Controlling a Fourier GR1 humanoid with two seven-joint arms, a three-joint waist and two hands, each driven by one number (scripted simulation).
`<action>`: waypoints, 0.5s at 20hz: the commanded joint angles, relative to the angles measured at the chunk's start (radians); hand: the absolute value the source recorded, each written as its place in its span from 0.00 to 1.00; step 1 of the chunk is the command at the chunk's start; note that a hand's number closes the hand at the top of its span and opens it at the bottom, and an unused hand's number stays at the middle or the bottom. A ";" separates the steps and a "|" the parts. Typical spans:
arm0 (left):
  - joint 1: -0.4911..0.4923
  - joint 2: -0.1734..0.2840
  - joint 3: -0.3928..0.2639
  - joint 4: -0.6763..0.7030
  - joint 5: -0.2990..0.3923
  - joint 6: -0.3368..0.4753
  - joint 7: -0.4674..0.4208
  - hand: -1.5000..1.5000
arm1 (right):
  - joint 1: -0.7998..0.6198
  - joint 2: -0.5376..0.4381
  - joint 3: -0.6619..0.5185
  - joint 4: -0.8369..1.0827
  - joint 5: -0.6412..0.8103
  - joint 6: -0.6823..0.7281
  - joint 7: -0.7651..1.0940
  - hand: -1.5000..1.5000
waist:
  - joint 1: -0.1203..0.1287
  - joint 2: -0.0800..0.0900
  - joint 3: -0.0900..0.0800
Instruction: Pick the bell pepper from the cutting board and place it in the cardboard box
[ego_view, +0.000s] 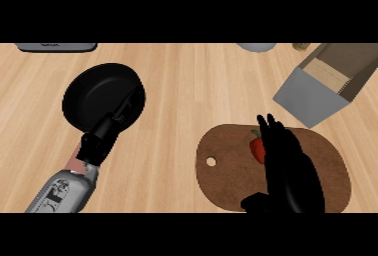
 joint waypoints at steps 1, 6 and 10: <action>0.014 -0.029 -0.004 -0.048 -0.017 0.008 0.034 0.50 | -0.036 0.072 -0.012 0.126 0.047 0.019 0.077 0.00 | 0.003 0.000 0.001; 0.029 -0.003 0.027 -0.048 -0.029 -0.039 0.025 0.50 | -0.009 0.059 -0.101 0.195 0.023 0.033 0.003 0.00 | 0.000 0.000 0.001; 0.049 -0.059 0.017 -0.089 -0.074 -0.026 0.061 0.50 | -0.087 0.126 -0.132 0.246 0.058 0.055 -0.005 0.00 | 0.002 -0.001 0.001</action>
